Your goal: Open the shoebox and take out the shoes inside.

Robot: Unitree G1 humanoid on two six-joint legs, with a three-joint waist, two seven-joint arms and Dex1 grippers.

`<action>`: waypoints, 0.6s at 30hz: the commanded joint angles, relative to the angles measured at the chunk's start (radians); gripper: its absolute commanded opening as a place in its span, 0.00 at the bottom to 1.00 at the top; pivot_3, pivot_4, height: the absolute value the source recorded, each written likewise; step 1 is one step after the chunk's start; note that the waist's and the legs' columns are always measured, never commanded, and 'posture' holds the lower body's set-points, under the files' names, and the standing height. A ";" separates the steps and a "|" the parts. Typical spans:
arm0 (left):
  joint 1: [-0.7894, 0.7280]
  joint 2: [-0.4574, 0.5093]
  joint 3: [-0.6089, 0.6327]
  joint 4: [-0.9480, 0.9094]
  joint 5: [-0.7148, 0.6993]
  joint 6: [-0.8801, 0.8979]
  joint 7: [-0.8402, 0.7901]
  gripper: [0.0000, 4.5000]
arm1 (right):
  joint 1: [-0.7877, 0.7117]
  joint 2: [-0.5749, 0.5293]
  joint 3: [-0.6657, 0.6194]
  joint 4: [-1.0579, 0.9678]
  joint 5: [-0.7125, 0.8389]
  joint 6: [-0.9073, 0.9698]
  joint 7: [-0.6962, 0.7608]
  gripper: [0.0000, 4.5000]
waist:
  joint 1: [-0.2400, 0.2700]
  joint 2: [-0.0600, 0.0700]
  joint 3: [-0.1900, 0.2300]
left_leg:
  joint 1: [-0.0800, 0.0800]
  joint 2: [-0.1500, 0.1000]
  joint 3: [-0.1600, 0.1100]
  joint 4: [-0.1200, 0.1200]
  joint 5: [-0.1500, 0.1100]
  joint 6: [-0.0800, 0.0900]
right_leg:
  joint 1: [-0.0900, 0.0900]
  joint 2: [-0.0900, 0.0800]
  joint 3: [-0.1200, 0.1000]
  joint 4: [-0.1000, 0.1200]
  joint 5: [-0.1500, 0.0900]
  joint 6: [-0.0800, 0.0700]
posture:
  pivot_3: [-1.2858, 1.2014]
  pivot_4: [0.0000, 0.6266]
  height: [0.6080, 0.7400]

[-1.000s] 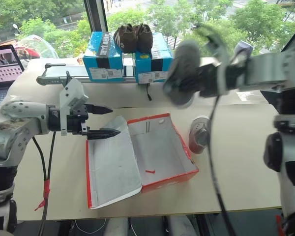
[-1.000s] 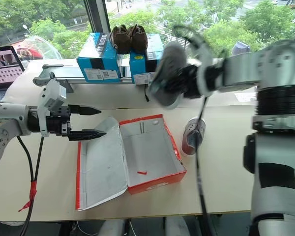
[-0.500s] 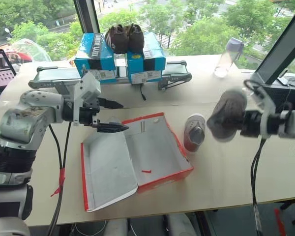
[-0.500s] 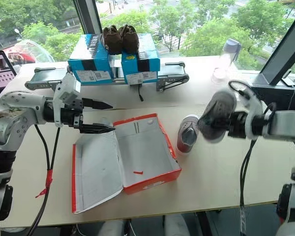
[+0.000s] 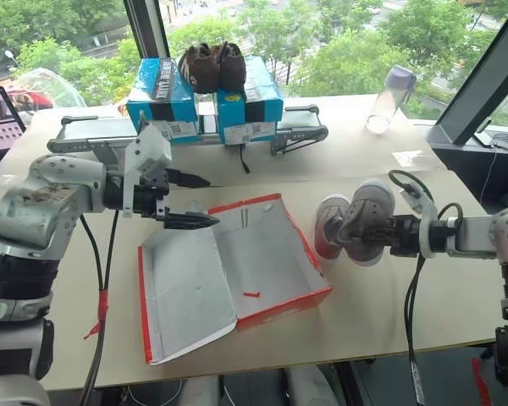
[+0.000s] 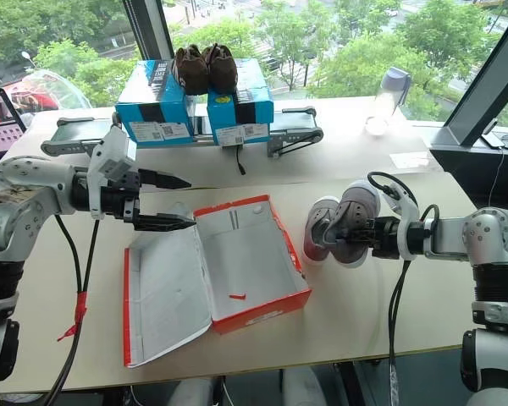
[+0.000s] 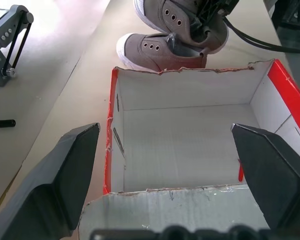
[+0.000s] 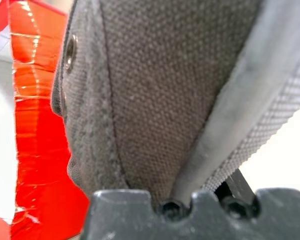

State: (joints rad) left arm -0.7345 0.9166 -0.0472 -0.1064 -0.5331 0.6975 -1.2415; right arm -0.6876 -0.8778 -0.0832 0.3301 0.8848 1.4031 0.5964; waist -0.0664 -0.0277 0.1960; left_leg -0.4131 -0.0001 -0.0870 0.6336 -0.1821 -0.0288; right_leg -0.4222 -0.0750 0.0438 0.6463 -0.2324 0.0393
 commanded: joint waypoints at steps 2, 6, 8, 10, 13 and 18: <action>-0.003 0.016 0.037 -0.026 -0.007 0.000 0.001 1.00 | -0.030 -0.016 0.009 0.071 -0.088 -0.044 0.060 0.48 | 0.001 0.000 0.000 | 0.000 0.000 0.000 0.000 0.000 0.000 | 0.000 0.000 0.000 0.000 0.000 0.000 | 0.52 0.24 1.00; -0.020 0.004 0.027 -0.015 -0.002 -0.002 0.003 1.00 | -0.036 -0.014 0.023 0.132 -0.154 -0.078 0.101 0.80 | -0.001 0.000 0.000 | -0.001 0.000 0.000 0.000 0.000 0.000 | -0.001 0.000 0.000 0.000 0.000 0.000 | 0.52 0.24 1.00; -0.024 0.002 0.023 -0.009 0.001 -0.005 0.002 1.00 | -0.032 -0.023 0.034 0.130 -0.179 -0.090 0.124 0.95 | 0.000 0.000 0.000 | -0.001 0.000 0.000 0.000 0.000 0.000 | -0.001 0.000 0.000 0.000 0.000 0.000 | 0.52 0.24 1.00; -0.025 0.001 0.022 -0.007 0.002 -0.007 0.000 1.00 | -0.027 -0.043 0.039 0.119 -0.204 -0.102 0.143 0.99 | 0.001 0.000 0.000 | -0.001 0.000 0.000 0.000 0.000 0.000 | 0.000 0.000 0.000 0.000 0.000 0.000 | 0.52 0.24 1.00; -0.028 -0.003 0.019 -0.005 0.003 -0.007 -0.002 1.00 | -0.001 -0.117 0.070 0.114 -0.290 -0.206 0.193 0.99 | 0.009 0.000 0.000 | -0.001 -0.001 0.000 0.002 0.000 0.000 | 0.000 -0.001 0.000 0.000 0.000 0.001 | 0.52 0.24 1.00; -0.029 -0.003 0.018 0.008 0.009 -0.019 -0.011 1.00 | -0.011 -0.232 0.078 0.164 -0.365 -0.270 0.282 0.99 | 0.024 0.000 0.000 | -0.002 -0.001 0.000 0.001 0.000 0.000 | -0.001 -0.001 0.000 0.000 0.000 0.001 | 0.52 0.24 1.00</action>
State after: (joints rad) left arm -0.7377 0.9098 -0.0425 -0.0925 -0.5284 0.6969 -1.2450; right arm -0.6874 -1.0695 0.0069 0.5017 0.5494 1.1641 0.8361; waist -0.0426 -0.0276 0.1961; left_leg -0.4147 -0.0013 -0.0868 0.6349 -0.1822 -0.0289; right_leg -0.4230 -0.0762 0.0437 0.6460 -0.2323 0.0407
